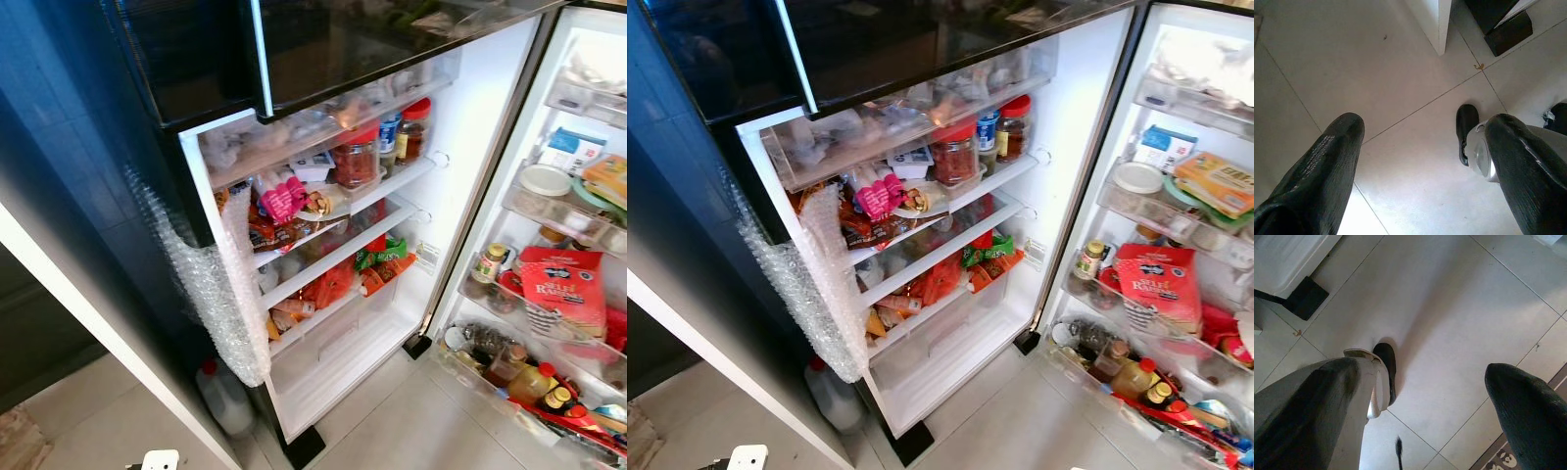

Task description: Restocking fridge

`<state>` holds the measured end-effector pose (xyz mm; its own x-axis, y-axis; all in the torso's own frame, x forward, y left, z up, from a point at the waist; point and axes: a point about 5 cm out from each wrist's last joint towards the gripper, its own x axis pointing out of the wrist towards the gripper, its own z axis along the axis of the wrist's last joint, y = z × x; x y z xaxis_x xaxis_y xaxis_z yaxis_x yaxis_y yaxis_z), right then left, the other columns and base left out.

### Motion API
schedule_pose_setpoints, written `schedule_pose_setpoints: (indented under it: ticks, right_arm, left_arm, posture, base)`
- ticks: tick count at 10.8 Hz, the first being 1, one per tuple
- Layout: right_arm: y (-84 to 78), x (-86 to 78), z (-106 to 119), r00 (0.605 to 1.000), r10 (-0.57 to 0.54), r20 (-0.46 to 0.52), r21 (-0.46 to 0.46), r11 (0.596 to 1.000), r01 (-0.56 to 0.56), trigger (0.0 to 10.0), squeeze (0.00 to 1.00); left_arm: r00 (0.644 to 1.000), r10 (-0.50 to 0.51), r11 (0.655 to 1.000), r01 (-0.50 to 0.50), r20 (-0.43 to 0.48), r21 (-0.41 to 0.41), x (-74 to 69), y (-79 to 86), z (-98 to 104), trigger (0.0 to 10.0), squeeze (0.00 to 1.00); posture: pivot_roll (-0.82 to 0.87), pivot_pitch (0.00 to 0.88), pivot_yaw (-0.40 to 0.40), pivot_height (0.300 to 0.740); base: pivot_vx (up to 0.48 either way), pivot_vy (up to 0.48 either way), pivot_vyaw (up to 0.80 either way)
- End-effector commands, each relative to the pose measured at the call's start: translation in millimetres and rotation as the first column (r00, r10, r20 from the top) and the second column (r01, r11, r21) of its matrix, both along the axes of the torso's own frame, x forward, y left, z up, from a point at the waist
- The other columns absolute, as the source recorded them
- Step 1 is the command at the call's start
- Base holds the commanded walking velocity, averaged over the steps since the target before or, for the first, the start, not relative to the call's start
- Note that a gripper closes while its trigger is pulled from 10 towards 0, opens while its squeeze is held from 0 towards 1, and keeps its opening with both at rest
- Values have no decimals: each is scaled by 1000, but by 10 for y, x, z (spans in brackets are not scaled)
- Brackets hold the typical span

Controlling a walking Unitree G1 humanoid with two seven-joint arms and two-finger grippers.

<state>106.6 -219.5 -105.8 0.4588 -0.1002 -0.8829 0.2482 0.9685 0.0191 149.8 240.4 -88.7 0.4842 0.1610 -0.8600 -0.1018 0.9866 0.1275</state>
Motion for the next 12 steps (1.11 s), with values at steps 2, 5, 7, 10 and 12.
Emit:
schedule_pose_setpoints:
  ticks: [2,5,7,10,12]
  right_arm:
    - [11,-27,-9,1000,5,-7,-2,1000,-5,10000,0]
    - [5,-30,-10,1000,-9,-10,-7,1000,9,10000,0]
    - [-2,-30,-8,1000,-13,-8,-7,1000,13,10000,0]
    - [-11,-26,-5,1000,-20,-5,-6,1000,19,10000,0]
    - [-17,-26,-4,1000,-20,-5,-7,1000,20,10000,0]
  left_arm:
    - [1000,-20,1000,20,-23,15,-48,28,-12,10000,0]
    - [1000,17,1000,-17,-19,-3,-56,28,-16,10000,0]
    - [999,33,999,-33,-16,-12,-59,21,-18,10000,0]
    - [999,45,999,-45,-13,-18,-56,11,-20,10000,0]
    - [999,52,998,-52,-9,-23,-55,6,-21,10000,0]
  posture:
    - [31,0,46,740]
    - [26,0,47,740]
    - [28,0,44,740]
    - [31,1,41,740]
    - [36,3,42,740]
  base:
    - [0,-330,0]
    - [0,-110,0]
    - [0,0,0]
    - [0,0,0]
    - [0,0,0]
